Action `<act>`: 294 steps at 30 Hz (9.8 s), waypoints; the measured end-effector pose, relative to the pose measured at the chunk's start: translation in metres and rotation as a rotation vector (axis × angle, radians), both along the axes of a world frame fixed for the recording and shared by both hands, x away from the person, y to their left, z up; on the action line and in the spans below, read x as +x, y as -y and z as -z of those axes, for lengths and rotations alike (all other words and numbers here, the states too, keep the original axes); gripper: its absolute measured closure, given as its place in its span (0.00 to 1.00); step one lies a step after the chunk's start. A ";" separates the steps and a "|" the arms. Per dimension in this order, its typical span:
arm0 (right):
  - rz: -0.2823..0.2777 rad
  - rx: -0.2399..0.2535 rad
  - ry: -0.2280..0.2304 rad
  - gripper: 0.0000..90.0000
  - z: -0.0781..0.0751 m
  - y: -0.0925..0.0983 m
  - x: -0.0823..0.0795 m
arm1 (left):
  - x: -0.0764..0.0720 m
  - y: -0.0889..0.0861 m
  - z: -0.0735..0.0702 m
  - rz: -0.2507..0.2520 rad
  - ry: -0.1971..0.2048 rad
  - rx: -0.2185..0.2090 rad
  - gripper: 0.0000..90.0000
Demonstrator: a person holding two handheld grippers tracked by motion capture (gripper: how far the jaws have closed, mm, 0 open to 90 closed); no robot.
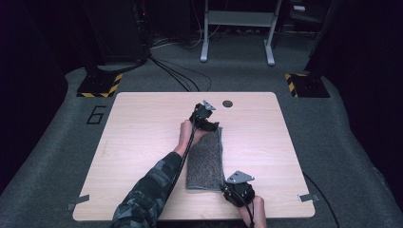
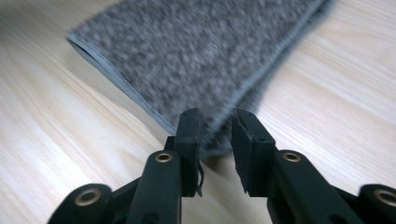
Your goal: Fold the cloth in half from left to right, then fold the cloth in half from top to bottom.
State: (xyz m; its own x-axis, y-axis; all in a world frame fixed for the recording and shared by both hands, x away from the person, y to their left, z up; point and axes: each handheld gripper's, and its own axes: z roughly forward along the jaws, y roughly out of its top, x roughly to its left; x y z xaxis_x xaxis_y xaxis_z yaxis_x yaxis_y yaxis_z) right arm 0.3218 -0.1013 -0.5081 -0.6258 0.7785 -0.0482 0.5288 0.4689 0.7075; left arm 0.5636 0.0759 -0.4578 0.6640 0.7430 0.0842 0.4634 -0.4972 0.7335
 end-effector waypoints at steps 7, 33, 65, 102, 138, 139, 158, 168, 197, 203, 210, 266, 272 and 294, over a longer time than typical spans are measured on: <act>0.042 0.022 -0.020 0.61 0.000 0.014 -0.001 | -0.004 -0.044 0.018 -0.071 -0.041 0.003 0.33; 0.030 0.016 -0.064 0.02 0.018 -0.007 0.051 | -0.018 -0.065 0.058 -0.124 -0.107 0.012 0.21; -0.029 0.085 -0.051 0.05 -0.005 -0.008 0.057 | -0.042 -0.086 0.056 -0.086 -0.121 -0.025 0.15; 0.145 0.049 -0.117 0.63 -0.004 -0.026 0.228 | -0.011 -0.087 0.045 -0.123 -0.147 -0.066 0.22; 0.068 0.049 -0.121 0.97 0.002 -0.028 0.224 | -0.025 -0.071 0.056 -0.050 -0.125 -0.055 0.94; 0.071 0.051 -0.115 0.97 0.002 -0.028 0.224 | -0.025 -0.071 0.055 -0.044 -0.127 -0.049 0.95; 0.078 0.094 -0.027 0.98 -0.017 -0.020 0.213 | -0.032 -0.075 0.041 -0.048 -0.066 -0.083 0.96; 0.063 0.098 0.048 0.98 -0.034 -0.020 0.209 | -0.033 -0.080 0.024 -0.040 -0.008 -0.108 0.96; 0.042 0.136 0.143 0.98 -0.083 -0.017 0.215 | -0.029 -0.085 -0.021 -0.031 0.161 -0.163 0.95; 0.031 0.148 0.170 0.98 -0.087 -0.015 0.214 | -0.028 -0.085 -0.028 -0.022 0.181 -0.146 0.95; 0.040 0.169 0.195 0.98 -0.098 -0.013 0.216 | -0.024 -0.083 -0.037 -0.012 0.208 -0.127 0.95; -0.082 0.152 0.136 0.98 -0.039 0.002 0.114 | -0.111 -0.087 0.022 0.134 0.083 -0.146 0.93; -0.076 0.155 0.118 0.97 -0.030 0.006 0.110 | -0.117 -0.086 0.023 0.149 0.083 -0.160 0.94; -0.112 0.107 0.051 0.87 -0.010 0.011 0.087 | -0.137 -0.091 0.044 0.175 -0.027 -0.145 0.71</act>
State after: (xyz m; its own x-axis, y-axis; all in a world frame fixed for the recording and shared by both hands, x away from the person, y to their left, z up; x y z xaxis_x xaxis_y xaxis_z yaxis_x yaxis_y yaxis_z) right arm 0.4091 -0.1123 -0.4983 -0.7075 0.7067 -0.0025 0.4400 0.4433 0.7810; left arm 0.4268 0.1665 -0.5017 0.7846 0.6191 -0.0350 0.3997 -0.4617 0.7918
